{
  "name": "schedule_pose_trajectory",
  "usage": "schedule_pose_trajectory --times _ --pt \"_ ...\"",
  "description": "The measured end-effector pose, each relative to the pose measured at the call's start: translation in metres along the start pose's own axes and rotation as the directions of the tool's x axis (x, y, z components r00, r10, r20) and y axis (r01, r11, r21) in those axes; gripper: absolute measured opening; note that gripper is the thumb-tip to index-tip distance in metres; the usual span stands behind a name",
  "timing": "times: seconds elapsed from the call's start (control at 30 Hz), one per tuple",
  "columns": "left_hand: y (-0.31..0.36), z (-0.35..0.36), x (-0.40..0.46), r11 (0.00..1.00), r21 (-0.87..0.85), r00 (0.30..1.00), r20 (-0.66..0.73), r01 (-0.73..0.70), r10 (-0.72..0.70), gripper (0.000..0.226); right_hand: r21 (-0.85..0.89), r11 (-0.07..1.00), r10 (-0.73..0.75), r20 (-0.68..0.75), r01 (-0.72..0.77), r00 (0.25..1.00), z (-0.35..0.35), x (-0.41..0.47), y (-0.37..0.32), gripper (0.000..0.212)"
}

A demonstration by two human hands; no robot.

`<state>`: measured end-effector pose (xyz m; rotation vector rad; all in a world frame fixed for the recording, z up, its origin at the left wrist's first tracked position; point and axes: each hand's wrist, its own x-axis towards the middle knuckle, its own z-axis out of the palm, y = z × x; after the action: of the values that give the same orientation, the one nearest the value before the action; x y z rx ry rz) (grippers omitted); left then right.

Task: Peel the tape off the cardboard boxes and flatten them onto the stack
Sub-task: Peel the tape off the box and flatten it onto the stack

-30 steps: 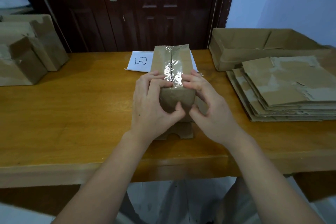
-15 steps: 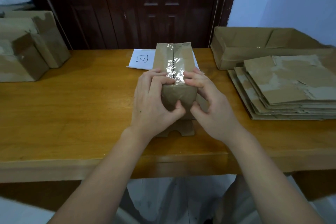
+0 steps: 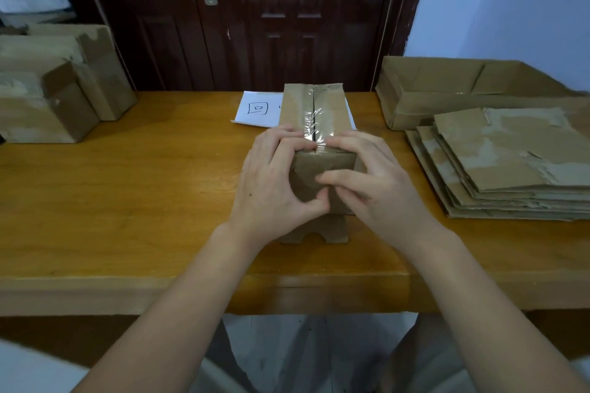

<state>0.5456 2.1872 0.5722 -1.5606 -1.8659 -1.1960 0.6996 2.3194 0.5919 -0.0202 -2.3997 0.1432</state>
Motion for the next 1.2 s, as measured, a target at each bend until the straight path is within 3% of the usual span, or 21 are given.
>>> schedule_pose_trajectory --times 0.47,0.7,0.93,1.2 --pt "-0.011 -0.006 -0.002 0.999 -0.026 0.997 0.079 -0.024 0.026 0.061 -0.080 0.993 0.082 -0.059 -0.086 0.995 0.007 0.006 -0.011 0.011" --pt "-0.018 -0.005 0.000 0.999 0.021 0.996 0.074 -0.042 0.041 0.058 0.026 0.994 0.112 -0.082 -0.110 0.990 0.012 0.004 -0.013 0.013" --pt "-0.020 -0.013 -0.002 0.997 -0.047 0.989 0.135 -0.058 0.064 0.065 0.107 0.985 0.143 -0.094 -0.133 0.985 0.013 0.001 -0.011 0.014" --pt "-0.021 -0.009 -0.002 0.998 -0.034 0.997 0.069 -0.044 0.046 0.044 0.247 0.950 0.223 -0.115 -0.189 0.968 0.008 0.003 -0.017 0.013"
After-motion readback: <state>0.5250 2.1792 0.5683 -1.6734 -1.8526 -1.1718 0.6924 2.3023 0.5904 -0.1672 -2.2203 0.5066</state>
